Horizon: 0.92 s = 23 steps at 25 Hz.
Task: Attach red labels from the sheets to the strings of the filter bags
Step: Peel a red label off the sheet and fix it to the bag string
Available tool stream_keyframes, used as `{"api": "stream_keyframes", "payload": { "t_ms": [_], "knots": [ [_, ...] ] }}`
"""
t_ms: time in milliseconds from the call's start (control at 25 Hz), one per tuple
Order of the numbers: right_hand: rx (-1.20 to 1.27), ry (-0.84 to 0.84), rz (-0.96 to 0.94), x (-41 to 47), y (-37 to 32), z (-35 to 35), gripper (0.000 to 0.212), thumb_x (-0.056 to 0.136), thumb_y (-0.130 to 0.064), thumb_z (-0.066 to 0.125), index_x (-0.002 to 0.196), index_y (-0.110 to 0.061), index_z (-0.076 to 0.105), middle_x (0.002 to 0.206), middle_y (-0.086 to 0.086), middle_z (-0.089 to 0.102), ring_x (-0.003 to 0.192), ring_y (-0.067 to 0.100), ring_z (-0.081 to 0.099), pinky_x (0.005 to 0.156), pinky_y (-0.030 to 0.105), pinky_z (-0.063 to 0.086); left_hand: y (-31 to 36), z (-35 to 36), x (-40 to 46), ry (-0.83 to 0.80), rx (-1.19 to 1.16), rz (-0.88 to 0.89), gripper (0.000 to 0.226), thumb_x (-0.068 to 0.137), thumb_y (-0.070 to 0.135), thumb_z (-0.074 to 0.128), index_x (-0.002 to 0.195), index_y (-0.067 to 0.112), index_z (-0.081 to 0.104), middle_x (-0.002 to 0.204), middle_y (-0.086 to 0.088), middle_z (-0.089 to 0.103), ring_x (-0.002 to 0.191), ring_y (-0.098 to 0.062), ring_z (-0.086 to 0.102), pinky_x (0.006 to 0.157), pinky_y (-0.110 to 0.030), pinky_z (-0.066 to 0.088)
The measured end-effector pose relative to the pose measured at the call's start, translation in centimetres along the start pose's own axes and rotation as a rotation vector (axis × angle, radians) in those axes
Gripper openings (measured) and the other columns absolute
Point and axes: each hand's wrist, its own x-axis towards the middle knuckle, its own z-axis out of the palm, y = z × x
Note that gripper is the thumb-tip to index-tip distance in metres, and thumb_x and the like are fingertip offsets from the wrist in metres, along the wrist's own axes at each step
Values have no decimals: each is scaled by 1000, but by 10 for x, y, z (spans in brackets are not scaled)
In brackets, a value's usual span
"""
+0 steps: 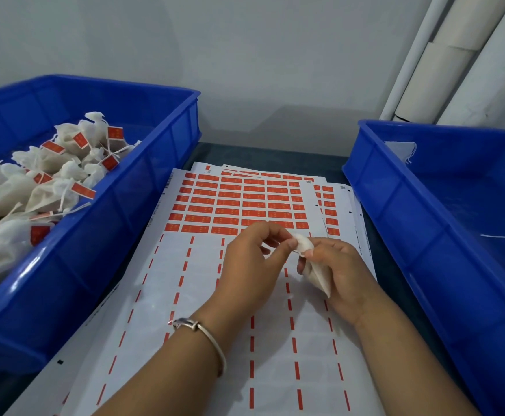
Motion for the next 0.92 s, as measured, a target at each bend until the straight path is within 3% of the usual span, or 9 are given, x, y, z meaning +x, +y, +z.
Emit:
{"api": "stream_keyframes", "payload": {
  "t_ms": [120,240,320,440,560,720,920],
  "knots": [
    [154,18,29,0,1,0,22,92,-9,51,103,-14,68,90,-7,73,85,14,64,67,22,52,0,-1,-3,-25,63,98,27,87,25,63,80,49,52,86,37,48,85,9,51,69,-4,39],
    [273,44,43,2,-1,-1,29,92,-11,52,90,-29,76,99,-4,73,98,22,63,81,35,52,-2,-1,-6,-45,130,205,27,85,26,66,101,46,59,97,42,42,97,17,43,79,-4,36],
    [285,45,33,1,-2,0,34,93,-16,54,81,-38,76,98,-6,73,101,23,63,85,36,52,-4,1,-7,25,191,290,26,80,27,71,103,36,65,106,34,45,99,12,42,82,-6,31],
    [270,49,35,2,1,2,25,92,-18,56,87,-32,76,101,-6,73,103,23,65,84,35,56,-6,2,-7,138,251,358,22,73,28,76,94,29,70,114,10,58,104,-1,41,86,-12,29],
    [253,44,47,3,4,3,19,92,-17,57,95,-27,73,103,-5,73,104,23,65,84,36,56,-7,1,-7,162,293,339,20,74,31,72,94,28,74,114,4,62,107,-5,41,88,-18,30],
    [233,55,49,5,5,3,27,91,-17,58,82,-34,77,97,-8,73,101,22,65,79,31,57,-6,1,-6,165,361,339,29,77,39,58,94,24,75,107,5,66,105,-14,51,86,-26,37],
    [221,36,48,5,7,4,25,89,-17,60,85,-35,76,104,-7,73,104,20,66,89,38,53,-11,4,-5,59,327,220,10,81,37,68,86,33,60,102,22,44,97,3,35,84,-9,27]
  ]
}}
